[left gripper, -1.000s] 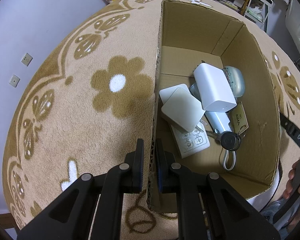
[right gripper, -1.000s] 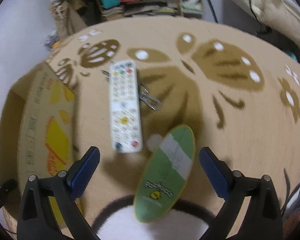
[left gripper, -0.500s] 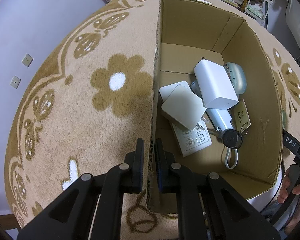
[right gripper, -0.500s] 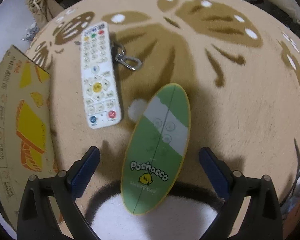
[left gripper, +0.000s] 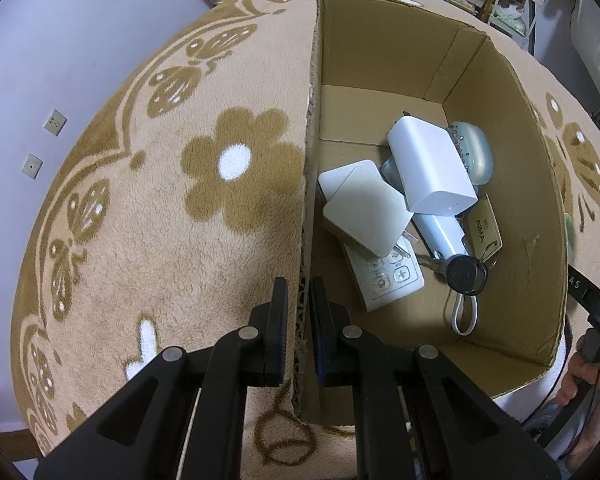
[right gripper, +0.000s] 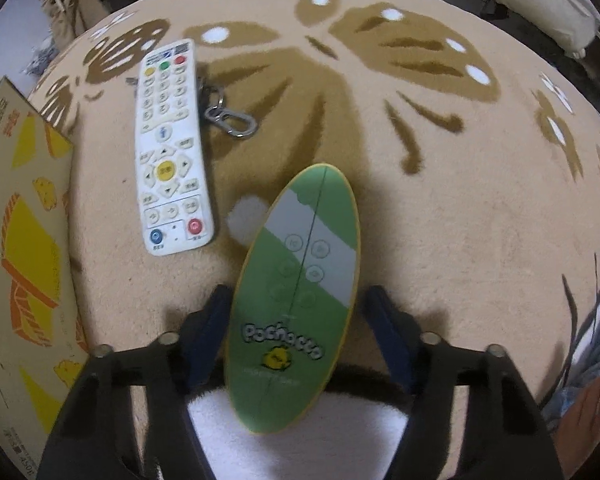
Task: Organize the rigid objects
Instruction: 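Grasp the green Pochacco card with the right gripper and lift it, then lower the Pochacco card into the box and open the right gripper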
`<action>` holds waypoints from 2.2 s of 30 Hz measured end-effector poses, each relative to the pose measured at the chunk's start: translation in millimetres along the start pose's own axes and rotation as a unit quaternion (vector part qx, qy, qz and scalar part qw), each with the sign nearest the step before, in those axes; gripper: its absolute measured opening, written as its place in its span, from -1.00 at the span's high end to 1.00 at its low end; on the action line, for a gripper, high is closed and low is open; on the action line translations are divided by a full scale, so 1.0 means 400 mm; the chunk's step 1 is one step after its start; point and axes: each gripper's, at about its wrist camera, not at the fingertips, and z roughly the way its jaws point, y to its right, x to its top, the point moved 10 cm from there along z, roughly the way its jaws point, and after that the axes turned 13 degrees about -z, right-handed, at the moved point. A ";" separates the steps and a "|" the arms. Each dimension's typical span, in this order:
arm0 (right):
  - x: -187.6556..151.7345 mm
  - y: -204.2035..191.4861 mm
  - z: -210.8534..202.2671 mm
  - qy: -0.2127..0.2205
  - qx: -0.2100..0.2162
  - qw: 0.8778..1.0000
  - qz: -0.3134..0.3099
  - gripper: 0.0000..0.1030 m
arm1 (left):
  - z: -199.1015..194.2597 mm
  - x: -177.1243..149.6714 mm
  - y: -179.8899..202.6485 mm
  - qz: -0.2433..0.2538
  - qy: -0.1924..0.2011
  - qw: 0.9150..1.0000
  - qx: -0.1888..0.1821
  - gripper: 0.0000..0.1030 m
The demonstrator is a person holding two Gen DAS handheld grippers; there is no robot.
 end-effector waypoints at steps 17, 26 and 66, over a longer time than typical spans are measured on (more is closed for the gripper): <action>0.081 0.031 -0.120 0.074 0.041 0.996 0.012 -0.19 | 0.007 -0.001 0.004 -0.001 0.000 1.000 0.000 0.79; 0.125 -0.052 -0.230 0.141 0.069 0.987 -0.027 -0.19 | 0.006 -0.001 0.003 -0.001 0.000 1.000 -0.001 0.79; 0.105 -0.448 -0.342 0.175 0.202 0.945 -0.188 -0.19 | -0.002 -0.005 0.000 -0.008 0.001 1.000 -0.010 0.78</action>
